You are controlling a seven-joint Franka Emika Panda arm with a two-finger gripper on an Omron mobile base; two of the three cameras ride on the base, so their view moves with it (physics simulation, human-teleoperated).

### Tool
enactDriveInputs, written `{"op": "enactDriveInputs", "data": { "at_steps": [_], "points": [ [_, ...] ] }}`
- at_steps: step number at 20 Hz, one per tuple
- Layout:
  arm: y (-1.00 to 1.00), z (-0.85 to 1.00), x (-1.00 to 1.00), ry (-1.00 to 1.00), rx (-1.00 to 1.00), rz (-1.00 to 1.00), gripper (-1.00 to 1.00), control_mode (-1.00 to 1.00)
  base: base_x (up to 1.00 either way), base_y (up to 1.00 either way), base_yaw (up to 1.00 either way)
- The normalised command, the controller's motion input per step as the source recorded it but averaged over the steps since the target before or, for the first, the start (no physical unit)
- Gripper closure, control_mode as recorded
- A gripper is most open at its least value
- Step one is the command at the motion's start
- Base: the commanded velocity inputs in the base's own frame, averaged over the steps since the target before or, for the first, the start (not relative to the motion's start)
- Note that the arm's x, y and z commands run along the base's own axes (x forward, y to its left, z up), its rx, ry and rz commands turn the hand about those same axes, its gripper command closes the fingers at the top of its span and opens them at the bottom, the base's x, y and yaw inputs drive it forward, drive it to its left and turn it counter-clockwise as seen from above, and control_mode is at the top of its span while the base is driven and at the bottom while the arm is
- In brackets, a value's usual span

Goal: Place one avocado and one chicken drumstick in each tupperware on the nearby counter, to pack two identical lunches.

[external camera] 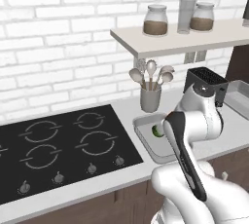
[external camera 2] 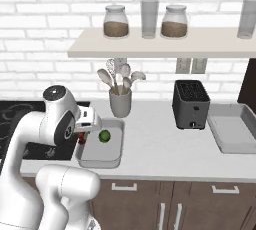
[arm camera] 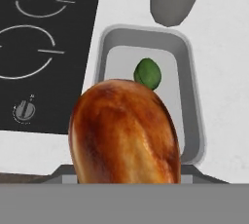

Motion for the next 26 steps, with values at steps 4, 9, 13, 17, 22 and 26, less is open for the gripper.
{"op": "enactDriveInputs", "data": {
  "at_steps": [4, 9, 13, 17, 22, 26],
  "points": [
    [0.00, -0.68, 0.33, 0.02, 0.06, -0.02, 1.00, -1.00, 0.00, 0.00, 0.00],
    [0.00, -0.51, 0.41, 0.00, 0.01, 0.00, 1.00, -1.00, 0.00, 0.00, 0.00],
    [0.00, -0.44, 0.48, 0.00, 0.02, 0.00, 1.00, -1.00, 0.00, 0.00, 0.00],
    [0.00, -0.42, 0.48, 0.00, 0.00, 0.00, 1.00, -1.00, 0.00, 0.00, 0.00],
    [0.00, -0.45, 0.20, 0.04, 0.00, -0.02, -1.00, -1.00, 0.00, 0.00, 0.00],
    [0.00, -0.41, -0.01, 0.03, 0.00, -0.06, -1.00, -1.00, 0.00, 0.00, 0.00]
  ]
}}
